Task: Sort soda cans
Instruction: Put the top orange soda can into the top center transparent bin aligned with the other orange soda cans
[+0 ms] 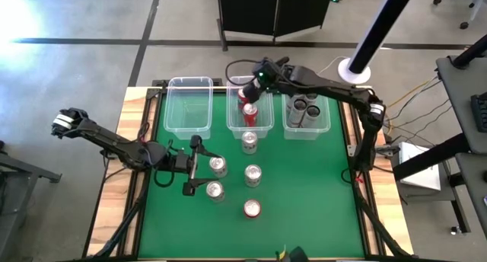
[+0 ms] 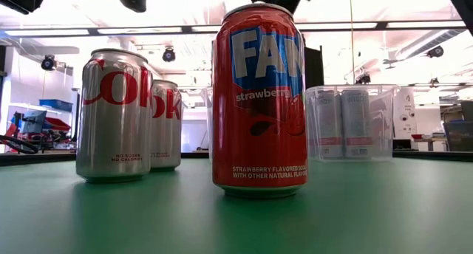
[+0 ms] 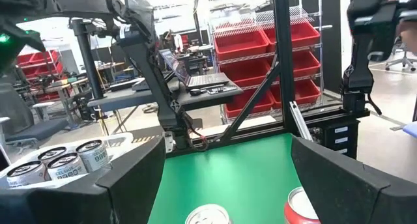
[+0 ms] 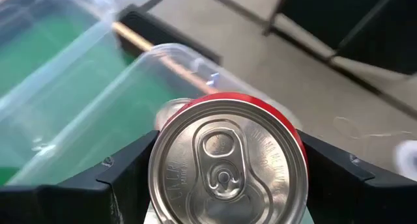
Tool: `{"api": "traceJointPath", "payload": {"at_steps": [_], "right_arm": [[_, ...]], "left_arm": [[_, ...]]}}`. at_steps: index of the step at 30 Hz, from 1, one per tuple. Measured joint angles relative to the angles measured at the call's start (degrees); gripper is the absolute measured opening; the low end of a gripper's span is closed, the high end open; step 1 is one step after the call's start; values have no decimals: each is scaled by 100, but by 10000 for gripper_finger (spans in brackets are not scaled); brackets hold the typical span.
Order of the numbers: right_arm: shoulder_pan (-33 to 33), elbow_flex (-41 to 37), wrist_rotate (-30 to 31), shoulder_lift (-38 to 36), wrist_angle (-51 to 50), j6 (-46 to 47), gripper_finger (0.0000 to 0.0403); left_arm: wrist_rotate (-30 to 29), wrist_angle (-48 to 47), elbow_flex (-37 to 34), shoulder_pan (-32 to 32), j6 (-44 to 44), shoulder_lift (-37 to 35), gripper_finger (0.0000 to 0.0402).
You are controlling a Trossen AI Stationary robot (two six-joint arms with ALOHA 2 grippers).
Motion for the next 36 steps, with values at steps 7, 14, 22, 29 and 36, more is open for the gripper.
{"api": "traceJointPath", "payload": {"at_steps": [7,14,22,29,36], "right_arm": [[-111,-379,-299,97,170,43,297],[-100,-467,-365,341,277,89,300],[-116,-468,-356,766,545,247,304],[-276,-466,-377,1001,759,437,313],[-350,-465,-595,1038,805,497,355]], "left_arm": [[-2,-84,0,9,20,2,316],[0,-97,0,11,-7,13,316],[0,-103,0,11,-22,13,316],[0,-131,0,11,-22,13,316],[-2,-123,2,11,-24,7,316]]}}
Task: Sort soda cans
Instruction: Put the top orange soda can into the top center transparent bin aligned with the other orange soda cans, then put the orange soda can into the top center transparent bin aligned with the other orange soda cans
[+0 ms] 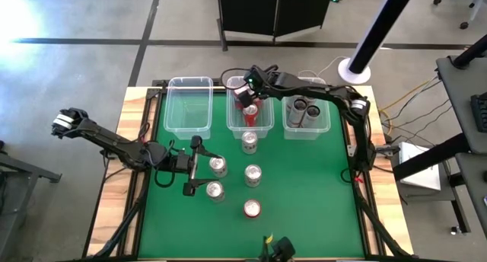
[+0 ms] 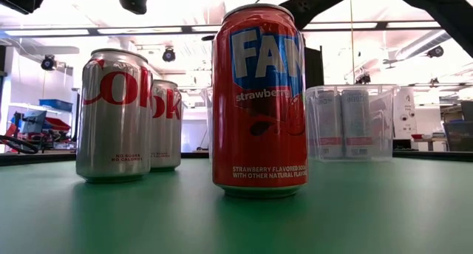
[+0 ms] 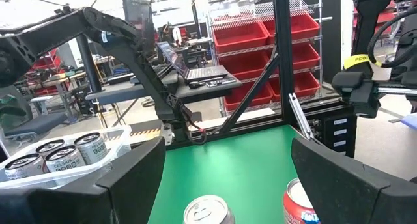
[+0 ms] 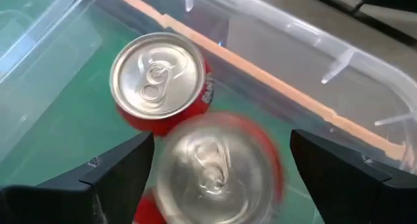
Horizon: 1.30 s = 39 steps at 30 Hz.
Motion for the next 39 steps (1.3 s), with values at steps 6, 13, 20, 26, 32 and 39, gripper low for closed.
{"api": "traceJointPath", "payload": {"at_steps": [6,13,20,26,32,39], "right_arm": [[43,30,-80,-322,-117,-306,366],[657,96,-499,-892,-835,-1182,368],[2356,-35,842,-1312,-1437,-334,368],[3960,-445,631,-1340,-1440,561,368],[5109,-720,820,-1340,-871,1550,368],[5779,-927,1213,-1099,-449,1300,368]], "left_arm": [[0,-3,0,0,1,-11,316],[0,-6,0,0,8,-29,316],[27,-19,0,-8,4,-64,316],[51,-21,0,-37,-9,-105,316],[446,-56,0,-37,-4,-98,316],[636,144,2,-39,43,-94,316]]}}
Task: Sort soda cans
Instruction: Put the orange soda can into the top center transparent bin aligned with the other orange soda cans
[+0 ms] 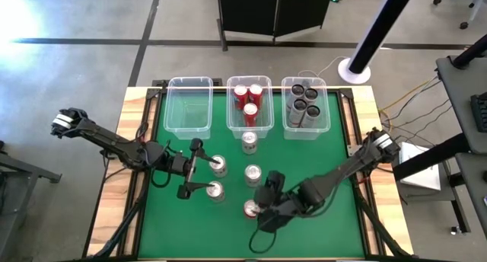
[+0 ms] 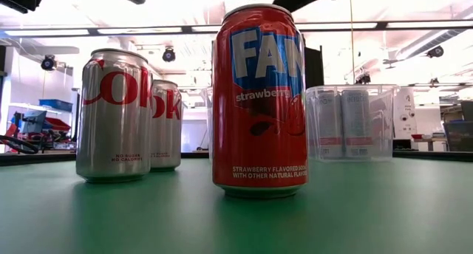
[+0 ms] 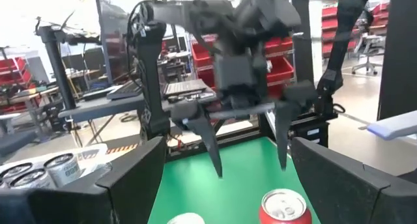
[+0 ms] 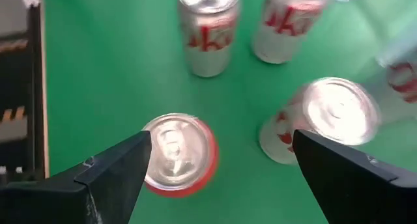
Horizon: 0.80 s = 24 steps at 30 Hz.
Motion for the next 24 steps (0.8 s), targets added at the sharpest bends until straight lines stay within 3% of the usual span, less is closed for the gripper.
{"api": "traceJointPath", "payload": {"at_steps": [16,24], "right_arm": [[-84,-4,-821,499,707,-717,368],[-126,-195,-881,522,809,-732,368]], "left_arm": [[13,1,0,0,-16,0,316],[13,3,0,0,-17,2,316]]}}
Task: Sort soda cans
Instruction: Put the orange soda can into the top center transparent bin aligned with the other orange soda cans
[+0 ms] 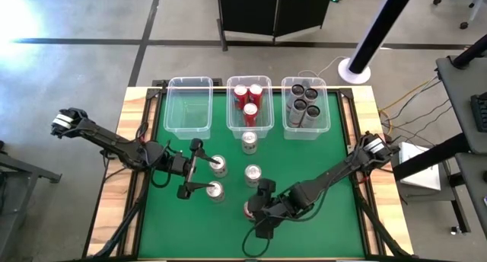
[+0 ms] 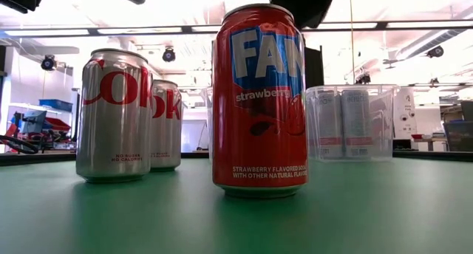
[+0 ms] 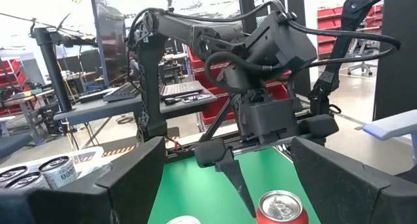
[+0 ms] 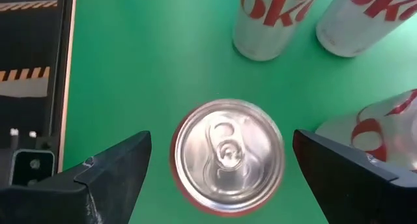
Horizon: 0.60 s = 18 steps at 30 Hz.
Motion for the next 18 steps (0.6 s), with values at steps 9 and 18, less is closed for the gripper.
{"api": "traceJointPath", "payload": {"at_steps": [9,18], "right_arm": [[-90,-513,-291,2,843,-20,368],[-142,-684,-198,0,922,-49,361]], "left_arm": [[1,1,0,0,-2,0,316],[0,2,0,0,-4,0,316]]}}
